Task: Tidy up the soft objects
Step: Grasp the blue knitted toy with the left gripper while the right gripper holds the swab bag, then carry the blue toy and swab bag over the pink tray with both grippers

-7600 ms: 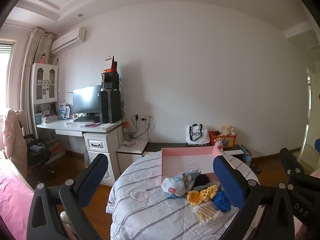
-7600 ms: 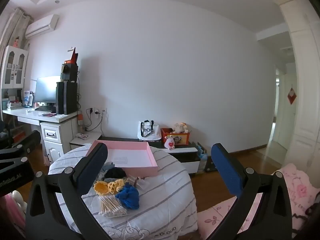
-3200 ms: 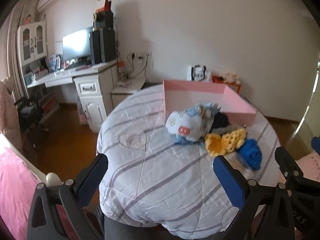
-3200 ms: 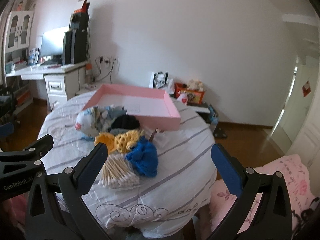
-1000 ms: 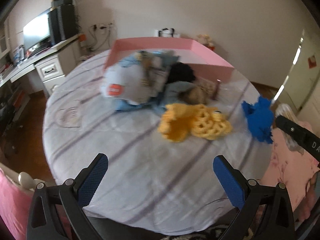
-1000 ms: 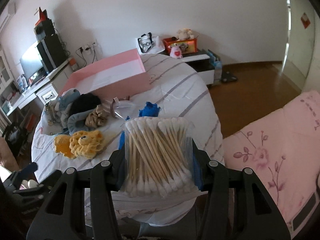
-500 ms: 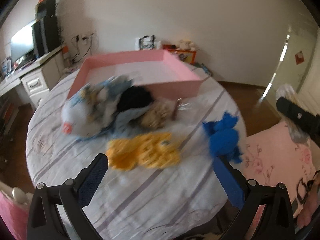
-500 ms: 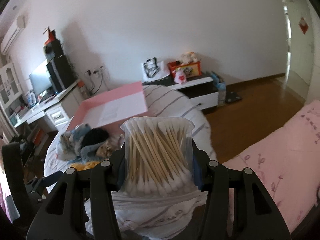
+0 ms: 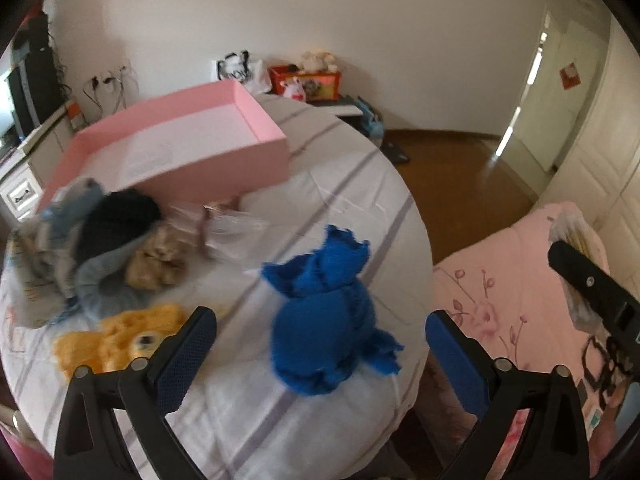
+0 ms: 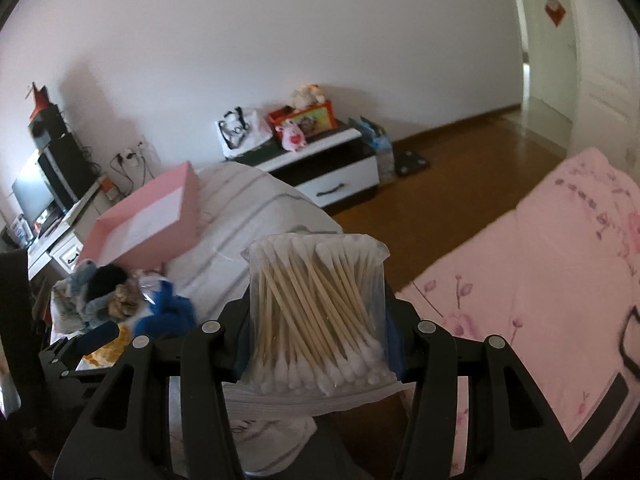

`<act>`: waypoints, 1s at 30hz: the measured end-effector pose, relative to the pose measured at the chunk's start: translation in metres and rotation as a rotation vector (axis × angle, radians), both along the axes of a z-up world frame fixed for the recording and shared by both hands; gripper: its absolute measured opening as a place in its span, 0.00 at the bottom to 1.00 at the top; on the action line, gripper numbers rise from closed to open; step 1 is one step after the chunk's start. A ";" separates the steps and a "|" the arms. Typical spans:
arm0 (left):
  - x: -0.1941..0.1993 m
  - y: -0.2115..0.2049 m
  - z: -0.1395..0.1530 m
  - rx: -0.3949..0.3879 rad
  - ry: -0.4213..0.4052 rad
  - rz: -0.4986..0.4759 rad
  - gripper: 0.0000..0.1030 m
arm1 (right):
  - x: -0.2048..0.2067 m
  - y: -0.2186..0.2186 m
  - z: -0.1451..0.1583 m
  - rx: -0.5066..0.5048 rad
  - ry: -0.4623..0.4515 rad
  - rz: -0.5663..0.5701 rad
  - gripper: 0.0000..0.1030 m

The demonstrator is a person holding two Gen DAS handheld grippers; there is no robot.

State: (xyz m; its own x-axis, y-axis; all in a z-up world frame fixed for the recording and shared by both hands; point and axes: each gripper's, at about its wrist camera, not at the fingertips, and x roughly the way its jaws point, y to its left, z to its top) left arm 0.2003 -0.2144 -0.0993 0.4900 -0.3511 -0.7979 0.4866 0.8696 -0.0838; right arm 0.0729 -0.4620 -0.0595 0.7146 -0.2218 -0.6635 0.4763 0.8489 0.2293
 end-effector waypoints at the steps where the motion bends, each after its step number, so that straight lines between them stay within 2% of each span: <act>1: 0.004 -0.006 -0.004 0.011 0.012 -0.008 0.74 | 0.001 -0.003 -0.003 0.007 0.006 -0.002 0.47; 2: 0.006 -0.008 -0.007 0.022 0.019 -0.010 0.65 | 0.001 -0.006 -0.006 0.014 0.011 -0.004 0.47; 3: 0.008 -0.011 -0.011 0.040 0.032 -0.011 0.49 | 0.003 -0.009 -0.008 0.022 0.015 -0.004 0.47; 4: 0.010 -0.014 -0.016 0.061 0.048 -0.011 0.41 | 0.003 -0.011 -0.010 0.026 0.016 -0.003 0.47; 7: 0.011 -0.016 -0.019 0.080 0.047 -0.015 0.37 | 0.002 -0.011 -0.011 0.031 0.018 0.007 0.47; 13: 0.002 -0.004 0.000 0.055 -0.012 -0.020 0.34 | 0.003 0.003 -0.005 0.021 0.006 0.032 0.47; 19: -0.016 0.027 0.022 0.018 -0.073 -0.003 0.34 | 0.007 0.036 0.012 -0.017 -0.019 0.085 0.47; 30: -0.038 0.126 0.051 -0.029 -0.156 0.152 0.34 | 0.025 0.118 0.036 -0.077 -0.065 0.241 0.47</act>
